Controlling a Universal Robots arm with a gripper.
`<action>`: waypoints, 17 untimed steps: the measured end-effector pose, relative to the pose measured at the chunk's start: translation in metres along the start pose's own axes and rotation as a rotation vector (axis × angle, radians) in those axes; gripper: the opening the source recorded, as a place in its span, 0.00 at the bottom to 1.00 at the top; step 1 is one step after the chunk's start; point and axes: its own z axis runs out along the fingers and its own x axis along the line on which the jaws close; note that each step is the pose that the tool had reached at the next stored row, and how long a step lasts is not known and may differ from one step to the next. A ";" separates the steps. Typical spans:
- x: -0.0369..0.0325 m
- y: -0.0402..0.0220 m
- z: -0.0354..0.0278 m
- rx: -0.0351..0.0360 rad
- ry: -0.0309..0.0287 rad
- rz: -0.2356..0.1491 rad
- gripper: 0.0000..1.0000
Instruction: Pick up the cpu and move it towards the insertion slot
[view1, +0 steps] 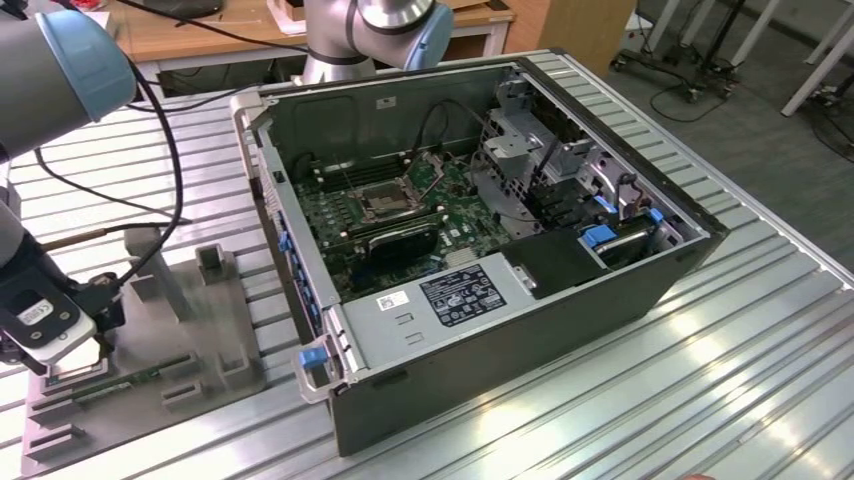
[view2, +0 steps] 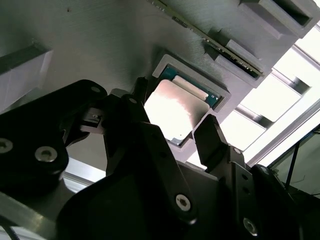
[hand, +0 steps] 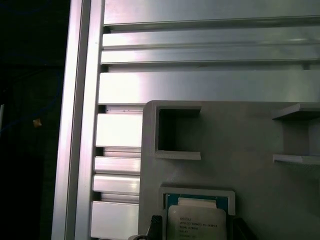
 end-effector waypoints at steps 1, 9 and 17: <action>0.0000 0.0000 0.0000 0.0000 0.0001 0.000 0.65; 0.0000 -0.0001 0.0015 0.0001 0.0002 0.000 0.65; 0.0014 0.0000 0.0019 0.0001 0.0001 0.000 0.65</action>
